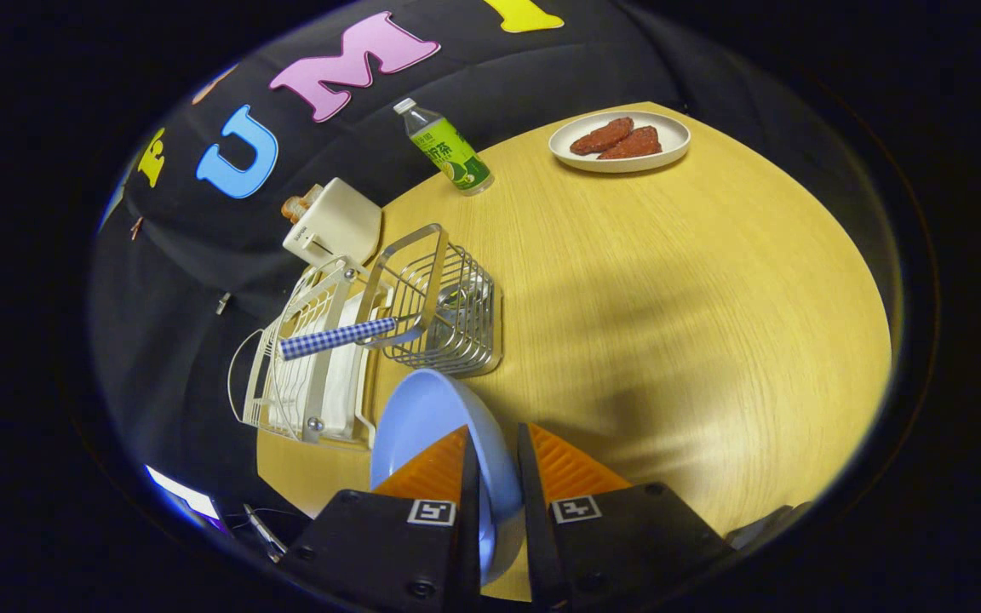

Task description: Take the plate from the dish rack, then take the spoon from the basket and place it into the plate.

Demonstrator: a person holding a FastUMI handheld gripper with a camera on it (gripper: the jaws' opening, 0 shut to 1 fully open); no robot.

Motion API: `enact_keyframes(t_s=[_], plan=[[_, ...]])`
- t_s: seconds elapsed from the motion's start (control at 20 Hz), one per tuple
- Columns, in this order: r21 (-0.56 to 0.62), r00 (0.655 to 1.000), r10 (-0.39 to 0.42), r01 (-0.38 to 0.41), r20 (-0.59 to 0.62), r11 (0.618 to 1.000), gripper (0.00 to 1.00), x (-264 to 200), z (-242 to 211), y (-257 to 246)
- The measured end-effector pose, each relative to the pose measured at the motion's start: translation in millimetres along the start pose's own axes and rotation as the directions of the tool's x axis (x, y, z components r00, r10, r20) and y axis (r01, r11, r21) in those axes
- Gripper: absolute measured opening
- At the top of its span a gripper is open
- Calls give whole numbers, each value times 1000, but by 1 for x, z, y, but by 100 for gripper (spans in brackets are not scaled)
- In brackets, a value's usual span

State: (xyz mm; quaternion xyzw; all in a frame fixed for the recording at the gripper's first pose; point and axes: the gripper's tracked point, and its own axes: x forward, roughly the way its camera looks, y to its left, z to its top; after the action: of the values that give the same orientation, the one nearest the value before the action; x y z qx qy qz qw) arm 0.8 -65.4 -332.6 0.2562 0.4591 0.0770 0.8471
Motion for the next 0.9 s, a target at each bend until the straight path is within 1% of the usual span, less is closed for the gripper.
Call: enact_keyframes(t_s=[0.05, 0.1, 0.15, 0.25, 0.3, 0.4, 0.5, 0.6, 0.7, 0.8, 0.9], plan=[[-22, 1000, 4, -3, 25, 1000, 26, -6, 6, 1], [-55, 999, 11, -9, 45, 998, 43, -11, 9, 2], [-100, 998, 23, -17, 66, 995, 62, -17, 14, 6], [-220, 988, 65, -34, 138, 975, 100, -32, 32, 18], [-287, 981, 92, -40, 173, 957, 98, -33, 37, 29], [-401, 959, 158, -53, 234, 915, 99, -41, 47, 55], [-485, 942, 217, -68, 257, 872, 98, -41, 50, 81], [-546, 930, 253, -71, 265, 835, 98, -32, 53, 100], [-597, 923, 268, -53, 276, 801, 99, -17, 58, 112], [-638, 922, 262, -22, 285, 770, 99, 0, 64, 116], [-667, 918, 269, -7, 290, 745, 98, 13, 68, 123]])
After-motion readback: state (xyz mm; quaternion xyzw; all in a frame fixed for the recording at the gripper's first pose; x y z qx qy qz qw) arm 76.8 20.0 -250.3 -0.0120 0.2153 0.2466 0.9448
